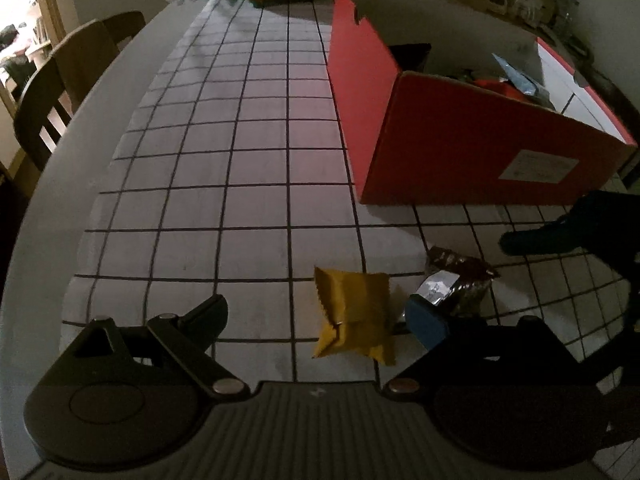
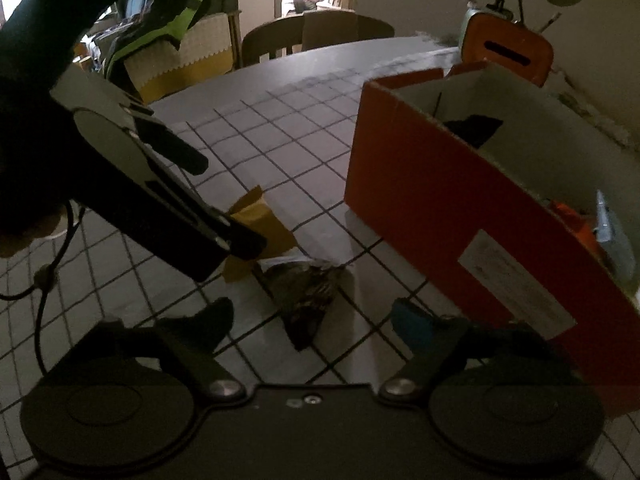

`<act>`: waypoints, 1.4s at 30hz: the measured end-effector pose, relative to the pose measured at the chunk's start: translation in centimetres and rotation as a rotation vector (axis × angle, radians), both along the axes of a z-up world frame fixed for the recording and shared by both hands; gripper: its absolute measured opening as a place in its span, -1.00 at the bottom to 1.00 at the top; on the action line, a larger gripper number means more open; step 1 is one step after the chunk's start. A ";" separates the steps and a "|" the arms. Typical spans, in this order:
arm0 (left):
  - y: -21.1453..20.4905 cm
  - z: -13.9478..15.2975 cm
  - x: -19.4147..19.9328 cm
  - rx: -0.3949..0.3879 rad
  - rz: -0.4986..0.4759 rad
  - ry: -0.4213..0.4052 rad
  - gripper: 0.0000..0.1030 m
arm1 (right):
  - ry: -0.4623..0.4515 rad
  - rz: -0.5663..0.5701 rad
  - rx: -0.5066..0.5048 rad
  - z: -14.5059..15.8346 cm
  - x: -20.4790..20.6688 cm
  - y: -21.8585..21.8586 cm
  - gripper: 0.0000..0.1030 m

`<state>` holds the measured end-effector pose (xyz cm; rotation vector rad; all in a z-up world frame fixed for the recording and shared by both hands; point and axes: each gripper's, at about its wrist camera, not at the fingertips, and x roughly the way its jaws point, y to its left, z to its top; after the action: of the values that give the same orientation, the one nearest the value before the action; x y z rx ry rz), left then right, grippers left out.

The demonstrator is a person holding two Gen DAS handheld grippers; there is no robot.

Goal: Organize snacks
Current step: 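Grasp the gold wrapper with the left tool while the right tool grasps the dark foil bag, then carry the gold wrapper and dark foil bag into the red box with both tools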

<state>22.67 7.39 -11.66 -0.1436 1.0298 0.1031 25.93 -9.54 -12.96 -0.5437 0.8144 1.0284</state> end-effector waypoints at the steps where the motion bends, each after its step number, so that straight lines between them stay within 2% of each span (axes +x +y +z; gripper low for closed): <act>1: -0.1 -0.1 0.2 0.001 -0.001 0.005 0.85 | 0.007 -0.002 0.000 -0.2 0.2 0.1 0.56; 3: -0.3 -0.4 0.5 0.013 -0.002 0.011 0.82 | 0.023 -0.002 0.007 -0.5 0.6 0.4 0.50; 8: -0.5 -0.8 1.2 0.000 -0.017 0.029 0.39 | 0.021 0.013 0.010 -0.9 0.7 1.1 0.29; 12: -1.1 -0.8 1.2 0.019 -0.042 0.021 0.29 | 0.024 0.022 0.016 -1.1 0.6 1.6 0.05; 15: -1.5 -0.7 1.2 0.038 -0.055 0.019 0.02 | 0.018 0.019 0.017 -1.1 0.4 1.6 -0.06; 20: -1.9 -0.5 0.8 0.049 -0.087 0.016 -0.30 | 0.009 -0.012 0.017 -1.0 0.2 1.4 -0.20; 22: -1.8 -0.5 0.6 0.041 -0.087 0.014 -0.32 | 0.005 -0.025 0.017 -1.0 0.0 1.3 -0.24; 25: -1.8 -0.3 0.2 0.039 -0.089 0.011 -0.35 | -0.002 -0.053 0.017 -0.9 -0.3 1.0 -0.40; 28: -1.8 -0.3 -0.5 0.040 -0.087 0.006 -0.36 | 0.005 -0.089 0.037 -0.8 -0.7 0.4 -0.44; 35: -1.6 0.2 -2.4 0.006 -0.062 -0.012 -0.36 | 0.000 -0.164 0.070 -0.1 -1.9 -0.8 -0.47; 42: -1.9 1.8 -4.6 -0.011 -0.055 -0.043 -0.36 | 0.010 -0.242 0.137 1.8 -3.3 -2.8 -0.47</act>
<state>18.08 5.48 -9.85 -0.1269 0.9906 0.0437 22.68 -12.38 -11.17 -0.3148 0.7913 0.8572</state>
